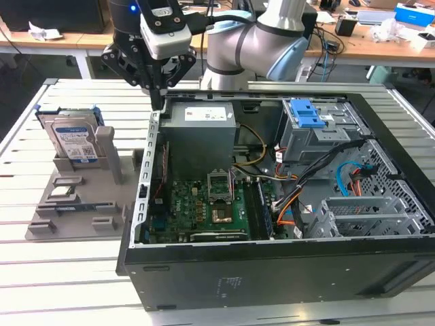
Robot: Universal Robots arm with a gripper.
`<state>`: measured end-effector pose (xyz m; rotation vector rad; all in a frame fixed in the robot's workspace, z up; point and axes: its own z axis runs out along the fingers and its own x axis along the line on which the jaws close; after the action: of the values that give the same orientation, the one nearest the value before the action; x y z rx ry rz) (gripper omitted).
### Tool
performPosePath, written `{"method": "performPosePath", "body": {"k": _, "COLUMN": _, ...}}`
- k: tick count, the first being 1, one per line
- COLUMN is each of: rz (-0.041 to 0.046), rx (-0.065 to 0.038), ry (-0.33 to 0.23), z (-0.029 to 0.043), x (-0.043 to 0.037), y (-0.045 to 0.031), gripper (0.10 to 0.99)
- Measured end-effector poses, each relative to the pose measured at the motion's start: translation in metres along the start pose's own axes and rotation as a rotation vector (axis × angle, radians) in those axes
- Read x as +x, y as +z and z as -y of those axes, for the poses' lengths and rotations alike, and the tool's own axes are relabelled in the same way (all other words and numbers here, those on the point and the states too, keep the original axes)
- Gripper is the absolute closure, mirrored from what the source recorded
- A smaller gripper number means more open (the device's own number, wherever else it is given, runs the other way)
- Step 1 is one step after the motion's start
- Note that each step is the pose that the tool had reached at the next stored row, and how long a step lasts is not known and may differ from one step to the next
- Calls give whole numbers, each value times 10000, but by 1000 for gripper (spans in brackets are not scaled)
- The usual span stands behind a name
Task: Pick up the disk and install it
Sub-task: 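Reach for the disk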
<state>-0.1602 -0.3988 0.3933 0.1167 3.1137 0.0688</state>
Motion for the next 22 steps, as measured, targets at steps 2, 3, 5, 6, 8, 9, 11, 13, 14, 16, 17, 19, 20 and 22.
{"method": "performPosePath", "body": {"k": 2, "rz": 0, "rx": 0, "ry": 0, "z": 2, "x": 30, "y": -1, "gripper": 980}}
{"method": "performPosePath", "body": {"k": 3, "rz": 0, "rx": 0, "ry": -1, "z": 4, "x": 58, "y": -1, "gripper": 980}}
{"method": "performPosePath", "body": {"k": 5, "rz": 0, "rx": -1, "ry": -1, "z": 9, "x": 116, "y": -3, "gripper": 980}}
{"method": "performPosePath", "body": {"k": 6, "rz": 0, "rx": -1, "ry": 0, "z": 12, "x": 156, "y": -4, "gripper": 980}}
{"method": "performPosePath", "body": {"k": 8, "rz": 0, "rx": 0, "ry": 0, "z": 15, "x": 199, "y": -5, "gripper": 980}}
{"method": "performPosePath", "body": {"k": 9, "rz": 0, "rx": -1, "ry": 0, "z": 16, "x": 212, "y": -5, "gripper": 980}}
{"method": "performPosePath", "body": {"k": 11, "rz": 0, "rx": 0, "ry": -1, "z": 18, "x": 243, "y": -6, "gripper": 980}}
{"method": "performPosePath", "body": {"k": 13, "rz": 0, "rx": 0, "ry": -2, "z": 20, "x": 270, "y": -7, "gripper": 980}}
{"method": "performPosePath", "body": {"k": 14, "rz": 0, "rx": 0, "ry": -1, "z": 22, "x": 296, "y": -8, "gripper": 980}}
{"method": "performPosePath", "body": {"k": 16, "rz": 0, "rx": -1, "ry": -1, "z": 24, "x": 325, "y": -8, "gripper": 980}}
{"method": "performPosePath", "body": {"k": 17, "rz": 0, "rx": 0, "ry": 0, "z": 26, "x": 349, "y": -9, "gripper": 980}}
{"method": "performPosePath", "body": {"k": 19, "rz": 0, "rx": -1, "ry": 0, "z": 29, "x": 398, "y": -10, "gripper": 980}}
{"method": "performPosePath", "body": {"k": 20, "rz": 0, "rx": 0, "ry": -1, "z": 32, "x": 425, "y": -11, "gripper": 980}}
{"method": "performPosePath", "body": {"k": 22, "rz": 0, "rx": 0, "ry": -1, "z": 34, "x": 463, "y": -12, "gripper": 980}}
